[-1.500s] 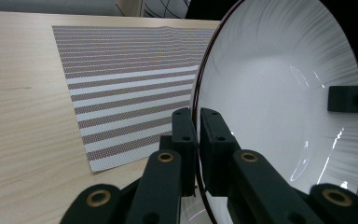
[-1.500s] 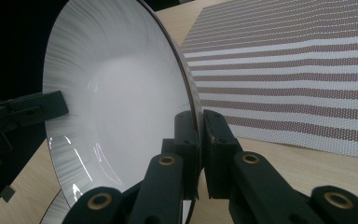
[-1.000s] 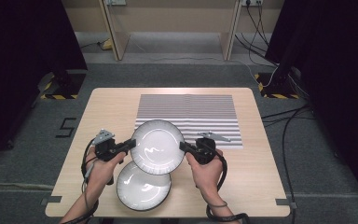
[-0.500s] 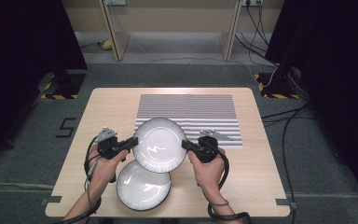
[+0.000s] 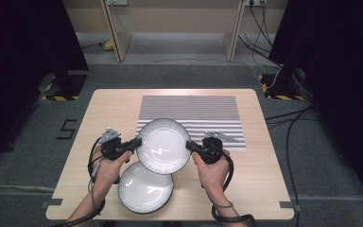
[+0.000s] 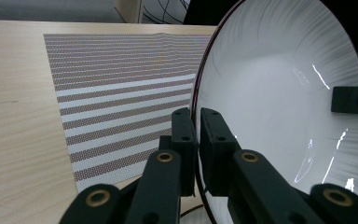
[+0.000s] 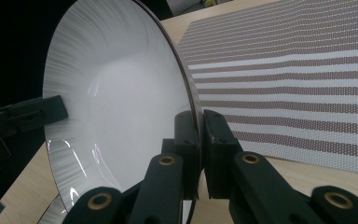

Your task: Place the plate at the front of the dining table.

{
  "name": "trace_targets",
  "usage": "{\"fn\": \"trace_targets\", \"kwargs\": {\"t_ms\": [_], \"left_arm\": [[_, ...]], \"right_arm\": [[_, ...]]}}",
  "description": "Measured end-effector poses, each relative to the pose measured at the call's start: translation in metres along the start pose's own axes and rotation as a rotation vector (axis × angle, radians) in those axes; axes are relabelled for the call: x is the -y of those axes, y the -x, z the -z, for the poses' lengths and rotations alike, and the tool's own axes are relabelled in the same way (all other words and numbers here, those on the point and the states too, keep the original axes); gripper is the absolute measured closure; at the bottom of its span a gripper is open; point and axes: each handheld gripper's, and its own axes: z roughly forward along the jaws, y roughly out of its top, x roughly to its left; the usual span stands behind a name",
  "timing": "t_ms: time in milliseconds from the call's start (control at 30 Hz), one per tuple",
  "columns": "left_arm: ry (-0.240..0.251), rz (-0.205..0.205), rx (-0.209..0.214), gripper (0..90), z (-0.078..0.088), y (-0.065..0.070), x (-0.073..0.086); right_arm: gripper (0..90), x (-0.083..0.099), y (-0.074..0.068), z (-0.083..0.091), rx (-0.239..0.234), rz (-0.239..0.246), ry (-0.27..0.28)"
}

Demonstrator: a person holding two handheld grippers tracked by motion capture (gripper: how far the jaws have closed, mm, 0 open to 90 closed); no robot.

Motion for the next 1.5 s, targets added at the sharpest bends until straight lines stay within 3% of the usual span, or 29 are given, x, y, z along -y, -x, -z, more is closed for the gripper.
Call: {"fn": "trace_targets", "kwargs": {"t_ms": [1500], "left_arm": [[-0.006, 0.007, 0.011, 84.2, -0.02, 0.009, -0.011]], "right_arm": [[85.4, -0.012, 0.014, 0.006, 0.03, -0.014, 0.024]]}}
